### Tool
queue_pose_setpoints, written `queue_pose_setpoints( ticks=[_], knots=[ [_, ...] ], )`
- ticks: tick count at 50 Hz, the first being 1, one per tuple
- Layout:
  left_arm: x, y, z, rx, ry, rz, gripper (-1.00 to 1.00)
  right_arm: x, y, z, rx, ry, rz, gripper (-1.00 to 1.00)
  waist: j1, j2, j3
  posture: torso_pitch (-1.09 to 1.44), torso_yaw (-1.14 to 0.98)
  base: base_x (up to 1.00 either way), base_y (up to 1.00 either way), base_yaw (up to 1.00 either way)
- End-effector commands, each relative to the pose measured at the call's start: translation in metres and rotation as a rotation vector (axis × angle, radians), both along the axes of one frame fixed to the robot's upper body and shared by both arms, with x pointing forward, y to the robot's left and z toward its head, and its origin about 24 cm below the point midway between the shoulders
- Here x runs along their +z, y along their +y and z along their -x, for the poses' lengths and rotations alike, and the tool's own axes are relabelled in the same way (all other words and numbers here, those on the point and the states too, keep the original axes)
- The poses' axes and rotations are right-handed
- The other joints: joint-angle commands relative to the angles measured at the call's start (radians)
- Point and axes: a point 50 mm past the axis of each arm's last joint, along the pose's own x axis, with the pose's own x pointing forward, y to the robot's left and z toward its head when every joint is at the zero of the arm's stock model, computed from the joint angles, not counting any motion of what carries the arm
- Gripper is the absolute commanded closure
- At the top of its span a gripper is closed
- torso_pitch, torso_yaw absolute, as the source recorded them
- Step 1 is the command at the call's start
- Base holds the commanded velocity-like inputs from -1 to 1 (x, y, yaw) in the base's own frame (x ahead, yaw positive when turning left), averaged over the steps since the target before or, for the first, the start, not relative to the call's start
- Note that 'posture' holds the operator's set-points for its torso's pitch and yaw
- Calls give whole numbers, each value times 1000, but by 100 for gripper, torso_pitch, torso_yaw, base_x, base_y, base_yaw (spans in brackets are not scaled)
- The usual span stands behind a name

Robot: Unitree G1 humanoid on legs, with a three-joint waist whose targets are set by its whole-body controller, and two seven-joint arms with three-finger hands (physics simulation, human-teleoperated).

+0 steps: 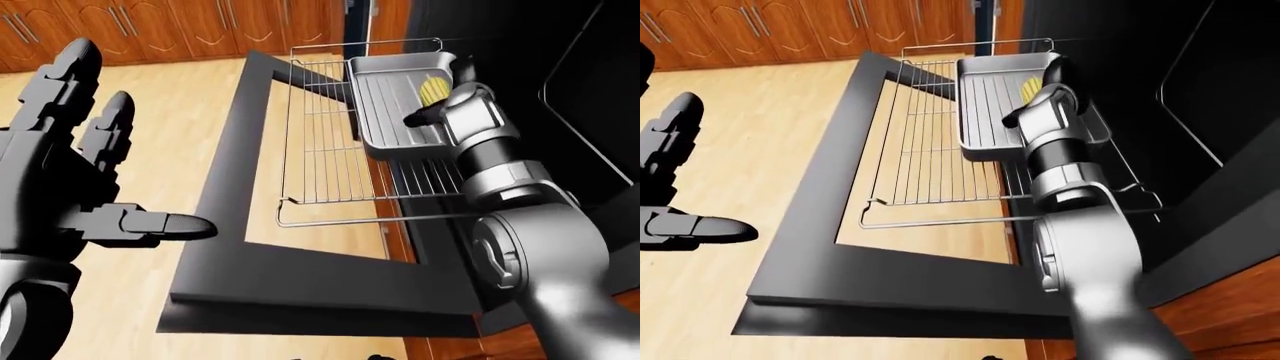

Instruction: Pick the corn from the oven and place it on the plate on the counter.

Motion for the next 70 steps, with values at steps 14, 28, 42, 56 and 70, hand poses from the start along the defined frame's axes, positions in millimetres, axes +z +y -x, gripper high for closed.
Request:
queue_pose_setpoints(
  ticks=[14, 28, 42, 56, 70],
  knots=[
    [6, 3, 3, 11, -71, -8, -100, -1, -8, 2, -46, 5, 49, -22, 3, 3, -25, 25, 0, 0, 0, 0],
    [7, 3, 5, 13, -73, -8, -100, -9, -9, 2, -51, 27, 97, 24, 4, -2, -31, 25, 0, 0, 0, 0],
    [11, 1, 4, 9, -81, -11, -100, 14, -2, 1, -16, -25, 126, 100, 4, -3, -33, 25, 0, 0, 0, 0],
    [21, -3, 8, 4, -93, -16, -100, 73, 12, 8, 56, -163, 89, 100, -3, 12, -5, 25, 0, 0, 0, 0],
    [35, -2, 11, 7, -116, -16, -100, 115, 35, 22, 184, -293, 67, 100, -9, 19, 9, 25, 0, 0, 0, 0]
  ],
)
